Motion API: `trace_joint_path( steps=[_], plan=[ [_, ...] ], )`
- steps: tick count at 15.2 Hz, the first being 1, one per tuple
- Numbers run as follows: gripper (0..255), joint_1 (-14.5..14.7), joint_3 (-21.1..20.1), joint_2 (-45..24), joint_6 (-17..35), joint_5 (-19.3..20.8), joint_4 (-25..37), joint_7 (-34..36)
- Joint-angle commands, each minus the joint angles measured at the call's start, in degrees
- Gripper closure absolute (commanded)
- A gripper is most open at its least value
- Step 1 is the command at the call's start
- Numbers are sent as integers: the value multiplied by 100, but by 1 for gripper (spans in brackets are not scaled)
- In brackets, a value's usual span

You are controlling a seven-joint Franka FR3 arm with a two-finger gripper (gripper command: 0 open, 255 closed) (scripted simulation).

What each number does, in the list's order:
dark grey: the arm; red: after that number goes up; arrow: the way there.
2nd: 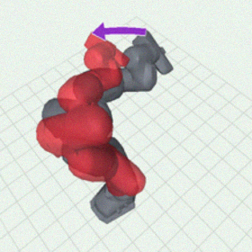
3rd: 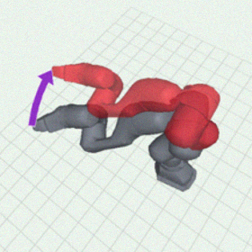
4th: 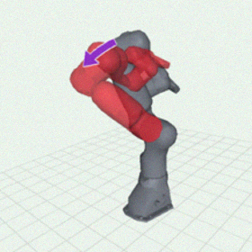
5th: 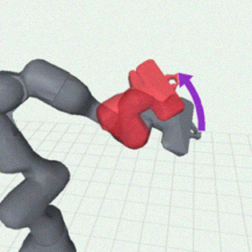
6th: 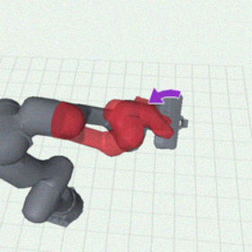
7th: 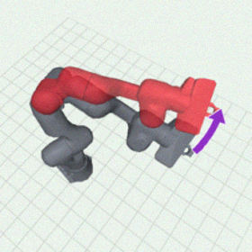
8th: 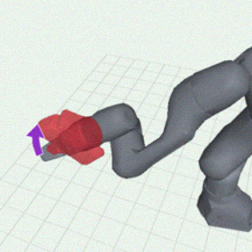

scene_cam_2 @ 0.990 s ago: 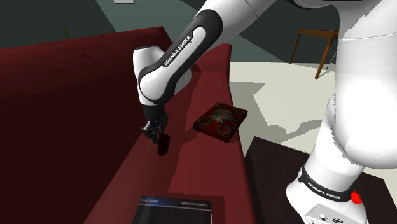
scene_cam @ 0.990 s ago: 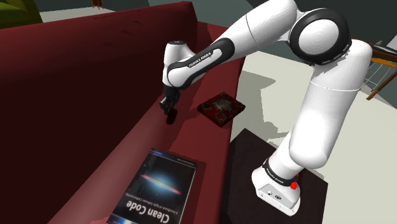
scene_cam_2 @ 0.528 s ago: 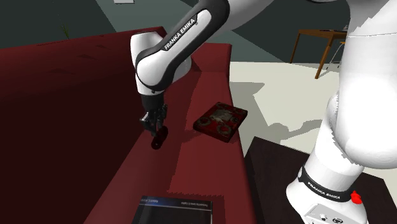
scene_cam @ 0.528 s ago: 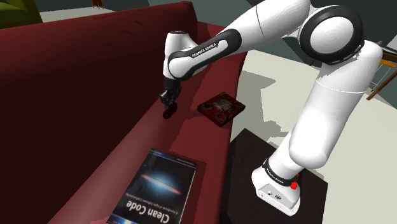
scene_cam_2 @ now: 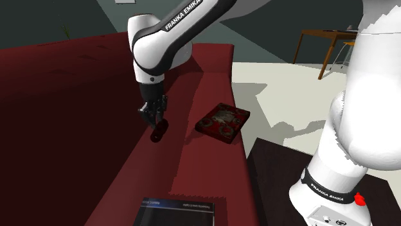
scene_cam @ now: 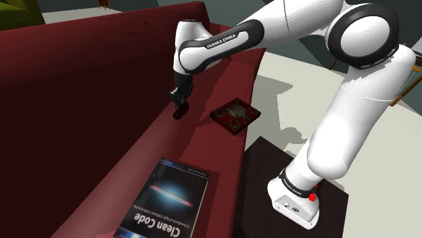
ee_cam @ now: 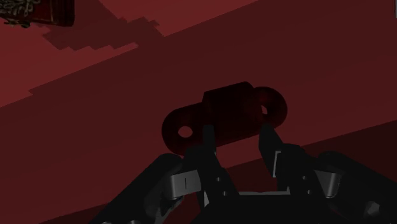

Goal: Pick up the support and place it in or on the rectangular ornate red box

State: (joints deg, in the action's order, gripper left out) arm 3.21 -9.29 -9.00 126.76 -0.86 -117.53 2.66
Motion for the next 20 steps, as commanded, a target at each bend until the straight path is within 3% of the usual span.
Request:
trace_joint_path(
  steps=[1,4,12,20],
  plan=[
    [255,-5,-2,88,-148,-16,59,-8],
    [255,-9,-4,184,-344,-32,160,-14],
    [255,-542,445,1087,-218,-196,-899,-1086],
    [255,-1063,1048,1707,-239,-150,-1540,-2182]
  ],
)
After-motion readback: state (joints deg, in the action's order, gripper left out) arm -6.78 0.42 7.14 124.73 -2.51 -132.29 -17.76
